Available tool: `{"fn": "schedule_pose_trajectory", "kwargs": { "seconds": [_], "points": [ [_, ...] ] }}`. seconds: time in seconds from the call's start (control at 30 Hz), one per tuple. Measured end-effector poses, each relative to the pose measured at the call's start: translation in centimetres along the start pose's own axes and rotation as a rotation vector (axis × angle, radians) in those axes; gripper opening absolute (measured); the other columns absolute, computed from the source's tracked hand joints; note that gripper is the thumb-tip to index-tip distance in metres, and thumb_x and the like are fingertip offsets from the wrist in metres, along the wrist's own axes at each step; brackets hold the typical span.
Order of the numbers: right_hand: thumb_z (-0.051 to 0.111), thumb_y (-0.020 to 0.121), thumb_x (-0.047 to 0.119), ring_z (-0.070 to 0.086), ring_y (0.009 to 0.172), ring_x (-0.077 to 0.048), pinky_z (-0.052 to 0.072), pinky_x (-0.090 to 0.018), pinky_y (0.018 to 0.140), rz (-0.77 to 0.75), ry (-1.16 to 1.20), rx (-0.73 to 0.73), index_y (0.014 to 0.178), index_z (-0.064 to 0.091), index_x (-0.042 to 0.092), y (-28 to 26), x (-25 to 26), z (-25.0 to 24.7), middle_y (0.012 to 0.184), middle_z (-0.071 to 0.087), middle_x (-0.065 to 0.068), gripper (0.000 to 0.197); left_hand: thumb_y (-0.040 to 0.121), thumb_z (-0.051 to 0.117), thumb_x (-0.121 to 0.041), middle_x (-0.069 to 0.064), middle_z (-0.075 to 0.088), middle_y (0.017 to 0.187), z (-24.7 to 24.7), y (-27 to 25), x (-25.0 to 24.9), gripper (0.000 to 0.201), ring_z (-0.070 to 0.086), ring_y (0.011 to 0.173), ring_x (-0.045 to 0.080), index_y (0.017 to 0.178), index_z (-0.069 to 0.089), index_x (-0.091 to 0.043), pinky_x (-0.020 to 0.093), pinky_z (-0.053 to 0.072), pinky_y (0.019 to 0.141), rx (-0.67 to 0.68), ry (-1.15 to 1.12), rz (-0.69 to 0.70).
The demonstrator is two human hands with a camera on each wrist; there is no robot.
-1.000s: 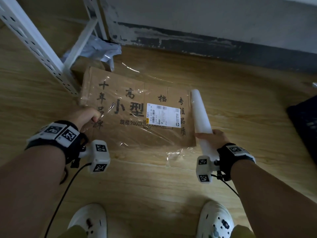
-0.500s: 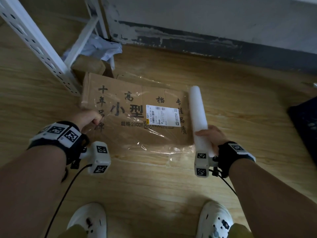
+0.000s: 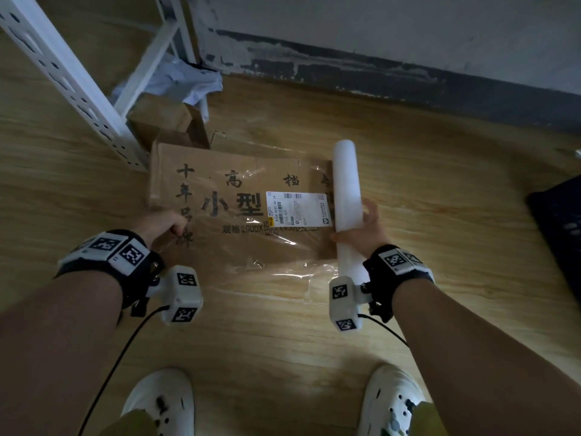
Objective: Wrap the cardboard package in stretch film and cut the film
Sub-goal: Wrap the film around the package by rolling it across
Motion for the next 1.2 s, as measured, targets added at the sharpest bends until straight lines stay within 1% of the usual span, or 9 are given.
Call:
{"fn": "schedule_pose_trajectory", "kwargs": {
  "seconds": [0.1,0.3,0.5,0.57,0.63,0.77,0.87,1.0,1.2],
  "points": [
    [0.080,0.072,0.007,0.056,0.107,-0.022,0.049,-0.040,0.091,0.012,0.035,-0.009,0.139,0.031,0.025,0.2,0.2,-0.7,0.126,0.057,0.001,0.085,0.084,0.046,0.005,0.009,0.037,0.074,0.3,1.1,0.5,0.028,0.033,0.061,0.022,0.062,0.037,-0.011,0.030,0.027,0.055,-0.003,0.018,0.016],
    [0.078,0.073,0.007,0.056,0.107,-0.027,0.050,-0.038,0.084,0.093,-0.126,0.022,0.143,0.025,0.023,0.3,0.4,-1.8,0.127,0.056,-0.006,0.090,0.087,0.054,0.006,0.002,0.034,0.065,2.2,2.3,1.6,0.040,0.029,0.056,0.016,0.061,0.037,-0.019,0.027,0.026,0.054,0.008,0.106,0.105],
    [0.082,0.072,0.012,0.054,0.095,-0.024,0.044,-0.028,0.059,0.114,-0.126,0.026,0.134,0.031,0.021,0.0,0.1,-2.3,0.123,0.057,-0.010,0.081,0.088,0.050,0.008,0.009,0.037,0.069,3.7,3.1,1.0,0.037,0.036,0.070,0.019,0.062,0.037,-0.015,0.036,0.031,0.070,-0.023,0.331,0.113],
    [0.081,0.073,0.017,0.056,0.096,-0.025,0.048,-0.034,0.069,0.113,-0.093,0.002,0.132,0.034,0.022,-0.1,0.1,-2.3,0.120,0.058,-0.009,0.075,0.090,0.050,0.005,0.022,0.050,0.091,4.0,2.7,0.6,0.015,0.049,0.088,0.031,0.077,0.055,0.001,0.043,0.040,0.084,-0.061,0.366,0.108],
    [0.082,0.073,0.019,0.059,0.098,-0.026,0.052,-0.038,0.077,0.112,-0.073,-0.013,0.130,0.037,0.023,-0.1,-0.1,-2.5,0.117,0.060,-0.009,0.072,0.091,0.053,0.000,0.028,0.053,0.124,4.2,3.0,0.2,0.030,0.050,0.117,0.041,0.118,0.055,0.013,0.043,0.039,0.098,-0.157,0.351,0.174],
    [0.081,0.074,0.024,0.061,0.099,-0.026,0.054,-0.040,0.082,0.106,-0.043,-0.005,0.128,0.040,0.024,0.1,-0.5,-2.6,0.113,0.060,-0.005,0.068,0.083,0.063,-0.008,0.018,0.043,0.141,6.2,1.4,-4.5,0.060,0.043,0.128,0.036,0.139,0.040,-0.010,0.048,0.043,0.102,-0.438,0.368,0.604],
    [0.067,0.087,0.032,0.066,0.096,-0.026,0.056,-0.044,0.086,0.112,-0.021,-0.003,0.125,0.046,0.026,0.5,-0.7,-2.9,0.112,0.064,-0.003,0.044,0.090,0.054,-0.003,0.006,0.060,0.124,12.5,-1.5,-9.0,0.039,0.059,0.110,0.023,0.128,0.055,-0.012,0.032,0.049,0.090,-0.102,0.270,0.737],
    [0.049,0.090,0.007,0.069,0.092,-0.026,0.057,-0.044,0.086,0.128,0.035,0.024,0.120,0.058,0.030,1.5,-1.1,-3.5,0.107,0.070,-0.004,0.040,0.096,0.052,-0.022,0.012,0.067,0.111,20.3,-3.9,-10.4,0.017,0.064,0.100,0.025,0.097,0.063,-0.011,0.035,0.051,0.089,0.385,-0.053,0.455],
    [0.052,0.088,-0.003,0.062,0.100,-0.019,0.052,-0.034,0.088,0.055,-0.085,0.087,0.118,0.057,0.028,1.8,-1.0,-4.6,0.115,0.064,-0.001,0.043,0.089,0.061,-0.038,0.006,0.061,0.121,23.4,-3.5,-12.2,0.051,0.061,0.105,0.023,0.129,0.051,-0.009,0.033,0.051,0.089,0.463,-0.036,0.416]
  ]
}}
Point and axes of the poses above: each hand's wrist, its own y-axis towards the middle knuckle, its own z-axis out of the palm, x = y × z, the point moved 4 cm from there along y, towards the middle knuckle
